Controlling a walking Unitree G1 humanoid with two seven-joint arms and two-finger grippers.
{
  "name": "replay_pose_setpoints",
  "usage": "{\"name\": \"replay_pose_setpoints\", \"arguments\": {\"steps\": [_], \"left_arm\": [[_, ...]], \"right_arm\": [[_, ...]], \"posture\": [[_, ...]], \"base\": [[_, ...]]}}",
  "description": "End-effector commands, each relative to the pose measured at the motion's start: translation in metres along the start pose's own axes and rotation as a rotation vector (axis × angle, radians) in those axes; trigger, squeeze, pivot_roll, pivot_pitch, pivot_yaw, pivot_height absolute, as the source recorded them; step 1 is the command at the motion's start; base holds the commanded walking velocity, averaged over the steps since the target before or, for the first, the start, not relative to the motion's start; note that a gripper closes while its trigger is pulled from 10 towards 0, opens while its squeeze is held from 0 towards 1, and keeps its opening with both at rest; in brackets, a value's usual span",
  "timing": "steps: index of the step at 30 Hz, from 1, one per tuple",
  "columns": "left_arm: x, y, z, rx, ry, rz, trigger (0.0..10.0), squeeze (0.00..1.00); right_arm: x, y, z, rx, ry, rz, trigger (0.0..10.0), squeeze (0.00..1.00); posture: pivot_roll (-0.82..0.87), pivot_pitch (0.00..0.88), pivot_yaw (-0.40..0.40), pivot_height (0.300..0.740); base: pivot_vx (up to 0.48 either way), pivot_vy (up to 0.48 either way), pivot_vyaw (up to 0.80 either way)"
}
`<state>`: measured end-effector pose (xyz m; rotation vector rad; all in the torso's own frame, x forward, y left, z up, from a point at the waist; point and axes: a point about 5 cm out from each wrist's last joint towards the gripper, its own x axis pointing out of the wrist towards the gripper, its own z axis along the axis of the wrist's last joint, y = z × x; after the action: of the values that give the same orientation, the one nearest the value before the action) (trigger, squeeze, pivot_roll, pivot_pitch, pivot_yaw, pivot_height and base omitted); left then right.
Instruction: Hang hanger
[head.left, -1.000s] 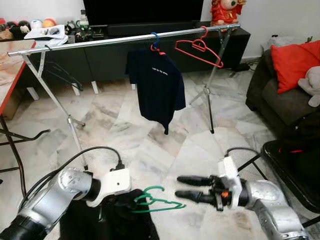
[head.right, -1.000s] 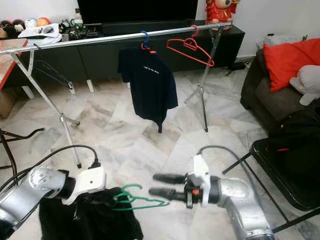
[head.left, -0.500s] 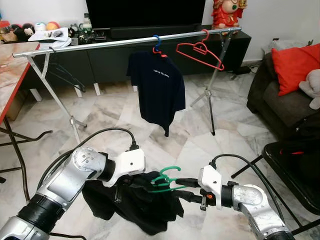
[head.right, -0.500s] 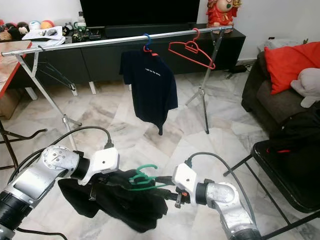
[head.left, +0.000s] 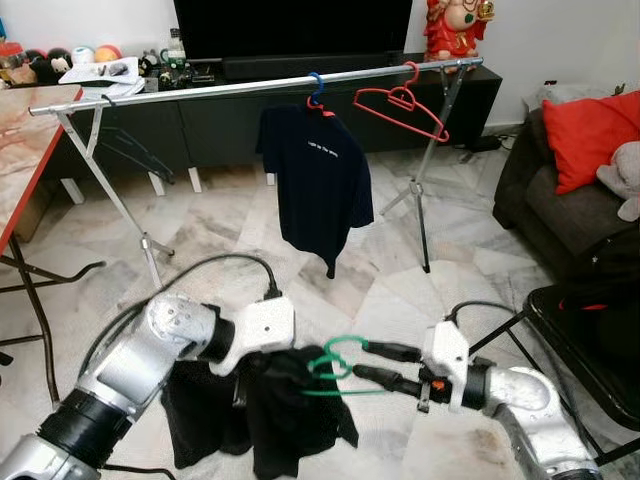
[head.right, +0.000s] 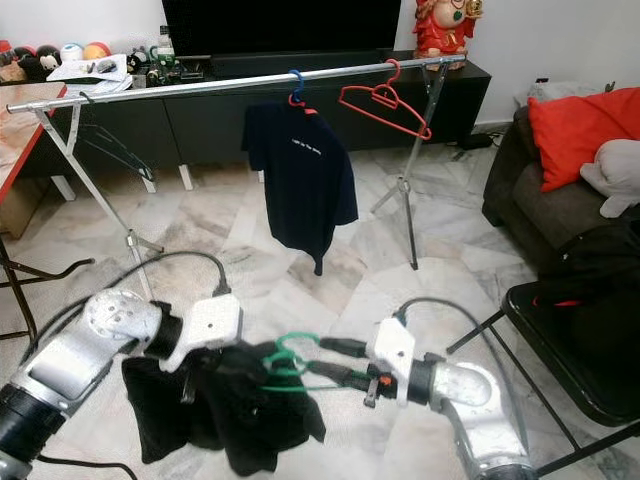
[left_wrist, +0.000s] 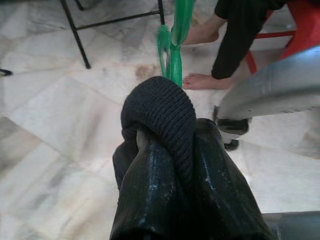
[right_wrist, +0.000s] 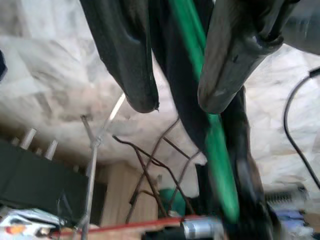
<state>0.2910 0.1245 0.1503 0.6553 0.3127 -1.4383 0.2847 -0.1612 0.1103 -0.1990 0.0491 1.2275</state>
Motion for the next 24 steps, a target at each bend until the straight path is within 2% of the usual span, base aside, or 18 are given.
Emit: {"name": "replay_pose_setpoints", "arguments": {"steps": [1, 4, 6, 8, 9, 13, 14, 15, 16, 20, 21, 22, 24], "left_arm": [[-0.004, 0.001, 0.002, 0.008, 0.001, 0.006, 10.0, 0.00], [-0.004, 0.001, 0.001, 0.006, 0.000, 0.007, 10.0, 0.00], [-0.004, 0.002, 0.001, 0.004, -0.002, 0.015, 10.0, 0.00], [-0.004, 0.003, 0.002, 0.007, -0.004, 0.019, 10.0, 0.00], [-0.004, 0.004, 0.003, 0.009, -0.008, 0.020, 10.0, 0.00], [-0.004, 0.004, 0.004, 0.024, 0.002, 0.018, 10.0, 0.00], [-0.005, 0.004, 0.004, 0.027, 0.005, 0.018, 10.0, 0.00], [-0.005, 0.004, 0.004, 0.029, 0.006, 0.019, 10.0, 0.00], [-0.005, 0.004, 0.005, 0.031, 0.003, 0.019, 10.0, 0.00], [-0.004, 0.003, 0.007, 0.035, 0.001, 0.016, 10.0, 0.00], [-0.004, 0.002, 0.007, 0.038, 0.001, 0.013, 10.0, 0.00], [-0.003, 0.002, 0.008, 0.040, -0.002, 0.013, 10.0, 0.00], [-0.003, 0.002, 0.009, 0.044, -0.004, 0.014, 10.0, 0.00]], "right_arm": [[-0.004, 0.008, 0.003, 0.019, -0.009, 0.052, 10.0, 0.00], [-0.007, 0.014, 0.002, 0.028, 0.003, 0.086, 10.0, 0.00], [-0.010, 0.025, -0.004, 0.010, 0.044, 0.105, 10.0, 0.00], [-0.011, 0.025, -0.007, -0.015, 0.066, 0.087, 10.0, 0.00], [-0.012, 0.022, -0.011, -0.068, 0.107, 0.053, 10.0, 0.00], [-0.012, 0.012, -0.013, -0.151, 0.139, -0.022, 10.0, 0.00], [-0.012, 0.009, -0.011, -0.163, 0.131, -0.045, 10.0, 0.45], [-0.011, 0.007, -0.010, -0.168, 0.124, -0.058, 10.0, 0.45], [-0.011, 0.004, -0.004, -0.178, 0.104, -0.078, 10.0, 1.00], [-0.010, 0.003, 0.000, -0.185, 0.086, -0.062, 10.0, 1.00], [-0.010, 0.006, -0.003, -0.176, 0.101, -0.025, 10.0, 0.92], [-0.011, 0.011, -0.008, -0.155, 0.121, 0.028, 10.0, 0.00], [-0.011, 0.015, -0.011, -0.137, 0.134, 0.064, 10.0, 0.00]], "posture": [[-0.03, 0.075, 0.014, 0.721], [-0.03, 0.075, 0.015, 0.721], [-0.04, 0.078, 0.015, 0.721], [-0.04, 0.079, 0.015, 0.721], [-0.04, 0.081, 0.016, 0.721], [-0.04, 0.082, 0.015, 0.721], [-0.04, 0.082, 0.015, 0.721], [-0.04, 0.082, 0.015, 0.721], [-0.03, 0.078, 0.012, 0.721], [-0.03, 0.075, 0.010, 0.721], [-0.03, 0.074, 0.008, 0.721], [-0.03, 0.073, 0.006, 0.721], [-0.03, 0.071, 0.005, 0.721]], "base": [[0.000, 0.000, 0.00], [0.000, 0.000, 0.00], [0.000, 0.000, 0.00], [0.000, 0.000, 0.00], [0.000, 0.000, 0.00], [0.000, 0.000, 0.00], [0.000, 0.000, 0.00], [0.000, 0.000, 0.00], [0.000, 0.000, 0.00], [0.000, 0.000, 0.00], [0.000, 0.000, 0.00], [0.000, 0.000, 0.00], [0.000, 0.000, 0.00]]}}
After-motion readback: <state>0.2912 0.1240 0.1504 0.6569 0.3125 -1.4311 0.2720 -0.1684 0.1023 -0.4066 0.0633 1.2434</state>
